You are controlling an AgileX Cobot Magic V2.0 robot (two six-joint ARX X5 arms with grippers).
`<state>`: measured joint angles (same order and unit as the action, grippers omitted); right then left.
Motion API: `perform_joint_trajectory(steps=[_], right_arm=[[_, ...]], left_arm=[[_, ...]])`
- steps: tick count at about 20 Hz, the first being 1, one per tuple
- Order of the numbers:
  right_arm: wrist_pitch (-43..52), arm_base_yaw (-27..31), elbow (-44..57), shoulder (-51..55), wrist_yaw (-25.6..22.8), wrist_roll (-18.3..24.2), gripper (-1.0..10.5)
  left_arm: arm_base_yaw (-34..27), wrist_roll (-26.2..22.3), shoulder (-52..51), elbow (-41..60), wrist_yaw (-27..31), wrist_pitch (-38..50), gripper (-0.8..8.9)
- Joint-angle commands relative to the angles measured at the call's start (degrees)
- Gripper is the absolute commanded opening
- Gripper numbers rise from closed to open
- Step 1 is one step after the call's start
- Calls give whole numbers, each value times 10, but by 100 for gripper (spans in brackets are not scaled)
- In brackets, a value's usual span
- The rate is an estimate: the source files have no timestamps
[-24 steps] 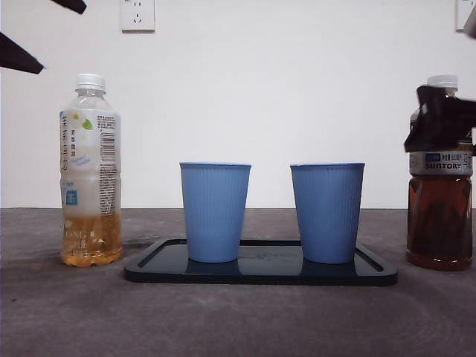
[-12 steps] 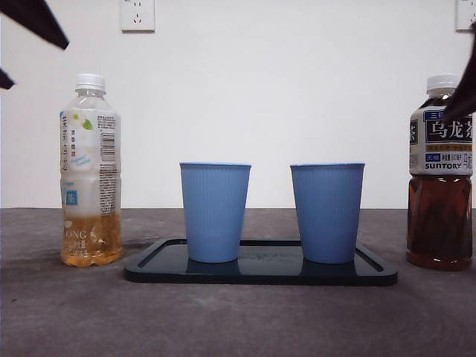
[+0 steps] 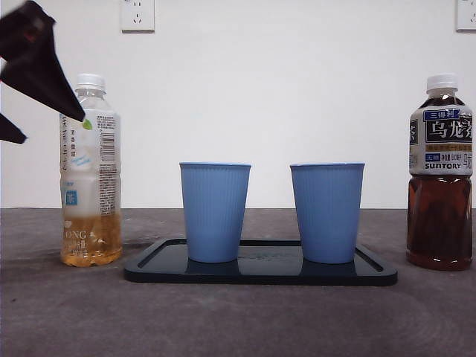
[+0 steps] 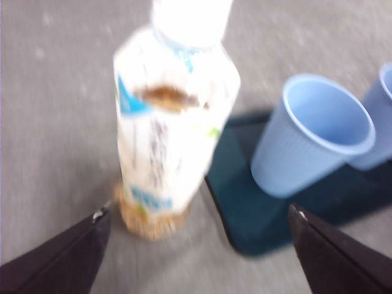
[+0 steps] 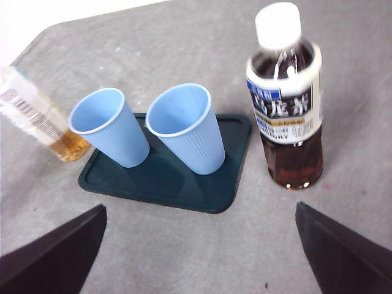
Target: Pour the drink into the cup
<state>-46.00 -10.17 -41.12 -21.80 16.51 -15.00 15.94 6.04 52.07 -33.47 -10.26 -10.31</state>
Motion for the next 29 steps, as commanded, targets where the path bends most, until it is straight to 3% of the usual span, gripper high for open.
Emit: perform_joint_trajectory(steps=[1, 16, 17, 19, 22, 26, 29], right_arm=[[1, -2, -19, -1, 1, 24, 494], [2, -2, -20, -2, -5, 49, 494], [3, -2, -20, -2, -5, 50, 494], [5, -2, -20, -2, -10, 50, 494], [5, -2, -20, -2, -18, 52, 494], [5, -2, -20, -2, -18, 57, 494], [5, -2, -20, -2, -13, 67, 494]], left_arm=[[2, -15, 40, 0, 29, 34, 468], [3, -17, 250, 0, 38, 297, 462], [3, -17, 257, 0, 38, 309, 446], [3, -17, 267, 0, 38, 326, 308], [3, -17, 269, 0, 38, 327, 173], [14, -5, 249, 0, 38, 319, 175], [33, -4, 195, -23, 38, 239, 176]])
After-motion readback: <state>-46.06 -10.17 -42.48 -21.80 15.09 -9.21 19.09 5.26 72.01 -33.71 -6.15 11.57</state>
